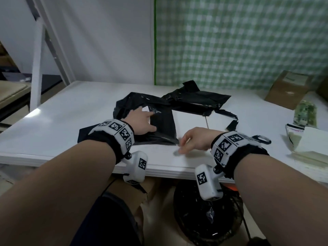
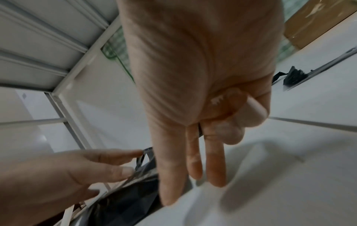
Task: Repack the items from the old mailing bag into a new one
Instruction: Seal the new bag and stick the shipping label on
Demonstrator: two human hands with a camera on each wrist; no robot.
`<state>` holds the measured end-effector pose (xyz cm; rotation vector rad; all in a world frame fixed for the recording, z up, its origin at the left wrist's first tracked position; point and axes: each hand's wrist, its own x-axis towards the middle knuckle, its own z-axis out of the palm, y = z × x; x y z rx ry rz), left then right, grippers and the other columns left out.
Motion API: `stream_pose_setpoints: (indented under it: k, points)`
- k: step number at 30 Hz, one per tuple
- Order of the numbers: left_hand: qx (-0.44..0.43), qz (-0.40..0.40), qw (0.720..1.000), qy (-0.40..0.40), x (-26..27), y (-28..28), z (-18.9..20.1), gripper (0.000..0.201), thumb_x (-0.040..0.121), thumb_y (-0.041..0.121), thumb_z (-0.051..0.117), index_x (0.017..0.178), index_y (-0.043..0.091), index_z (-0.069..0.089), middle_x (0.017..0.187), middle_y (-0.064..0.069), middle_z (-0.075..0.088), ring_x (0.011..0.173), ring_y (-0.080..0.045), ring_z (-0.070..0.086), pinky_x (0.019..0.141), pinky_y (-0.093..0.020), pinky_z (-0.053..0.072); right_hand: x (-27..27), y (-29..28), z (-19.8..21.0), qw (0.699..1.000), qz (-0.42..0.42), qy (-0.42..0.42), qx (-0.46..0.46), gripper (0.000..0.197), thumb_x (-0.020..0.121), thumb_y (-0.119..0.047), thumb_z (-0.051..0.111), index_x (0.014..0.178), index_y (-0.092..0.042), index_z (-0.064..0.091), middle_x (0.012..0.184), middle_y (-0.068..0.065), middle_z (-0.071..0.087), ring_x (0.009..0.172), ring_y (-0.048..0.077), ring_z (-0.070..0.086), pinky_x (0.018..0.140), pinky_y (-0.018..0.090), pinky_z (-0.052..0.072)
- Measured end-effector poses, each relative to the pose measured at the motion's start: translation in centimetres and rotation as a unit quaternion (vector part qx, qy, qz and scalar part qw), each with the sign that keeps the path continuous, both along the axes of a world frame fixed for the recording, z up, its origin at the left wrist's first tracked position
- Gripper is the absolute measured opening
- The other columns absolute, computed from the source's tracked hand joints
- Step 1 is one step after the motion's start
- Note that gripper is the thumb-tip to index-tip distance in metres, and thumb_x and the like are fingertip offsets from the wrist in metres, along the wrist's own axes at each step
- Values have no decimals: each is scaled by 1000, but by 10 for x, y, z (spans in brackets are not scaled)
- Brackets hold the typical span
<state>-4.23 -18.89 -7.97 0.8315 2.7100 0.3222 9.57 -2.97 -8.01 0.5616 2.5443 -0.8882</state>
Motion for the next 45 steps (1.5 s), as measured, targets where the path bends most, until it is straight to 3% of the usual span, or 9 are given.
stream_pose_setpoints:
  k: [6, 13, 19, 23, 29, 31, 35, 39, 45]
  points:
    - [-83, -104, 991, -5, 20, 21, 2, 53, 95, 34, 45, 145, 25, 31, 156, -2, 22, 143, -20, 23, 113, -28, 20, 5, 9, -9, 998, -34, 56, 5, 14, 88, -22, 62, 95, -15, 72, 70, -10, 59, 56, 1, 47, 41, 9, 35]
    - [-95, -69, 992, 39, 16, 46, 22, 36, 94, 30, 42, 96, 0, 62, 114, -16, 64, 101, -28, 57, 85, -31, 43, 10, 48, 2, 960, -210, 176, -62, 36, 95, -36, 45, 68, -21, 63, 66, -3, 44, 58, 15, 41, 52, 24, 31]
    - [46, -80, 996, -15, 13, 85, 34, 18, 91, 17, 49, 97, 11, 64, 105, -2, 59, 99, -18, 54, 87, -25, 42, 5, 89, 4, 902, -344, 240, -106, 19, 88, -24, 53, 76, -10, 59, 58, 5, 48, 50, 21, 46, 67, 33, 43]
    - [83, -82, 992, -43, 5, 118, 35, 37, 92, 24, 51, 128, 17, 56, 131, 2, 53, 123, -16, 47, 93, -19, 32, -6, 123, 2, 872, -387, 261, -145, 15, 85, -14, 59, 71, -12, 53, 72, 8, 56, 60, 21, 55, 75, 34, 55]
    - [104, -51, 989, -93, -21, 169, 19, 42, 90, 25, 53, 131, 18, 48, 125, 2, 49, 121, -21, 45, 85, -18, 34, -28, 160, -1, 840, -455, 273, -114, 33, 78, -13, 60, 51, -15, 41, 55, 3, 45, 70, 24, 46, 69, 35, 40]
    - [86, -39, 992, -84, -30, 183, 13, 56, 90, 27, 54, 142, 18, 37, 147, -5, 37, 133, -23, 38, 98, -21, 33, -36, 171, -7, 835, -475, 255, -112, 25, 79, -18, 61, 57, -11, 51, 62, 7, 49, 72, 25, 48, 69, 34, 38]
    - [42, -27, 994, -94, -44, 203, 0, 60, 88, 29, 56, 142, 14, 36, 143, -7, 42, 129, -25, 43, 103, -29, 36, -51, 182, -21, 857, -457, 207, -117, 41, 89, -23, 56, 121, 2, 58, 114, 19, 61, 109, 30, 57, 98, 39, 47]
    - [53, -19, 987, -147, -50, 215, -12, 46, 82, 27, 64, 122, 6, 56, 120, -12, 60, 109, -28, 58, 96, -36, 48, -74, 175, -26, 854, -445, 214, -167, 42, 87, -25, 59, 122, -2, 59, 127, 17, 59, 118, 33, 57, 101, 44, 47]
    - [172, -30, 935, -310, -45, 216, -14, 41, 90, 9, 55, 131, 14, 52, 125, -4, 57, 116, -20, 55, 102, -33, 45, -91, 162, -23, 811, -436, 232, -313, 35, 87, -14, 64, 120, 0, 59, 116, 15, 65, 102, 29, 64, 86, 37, 55]
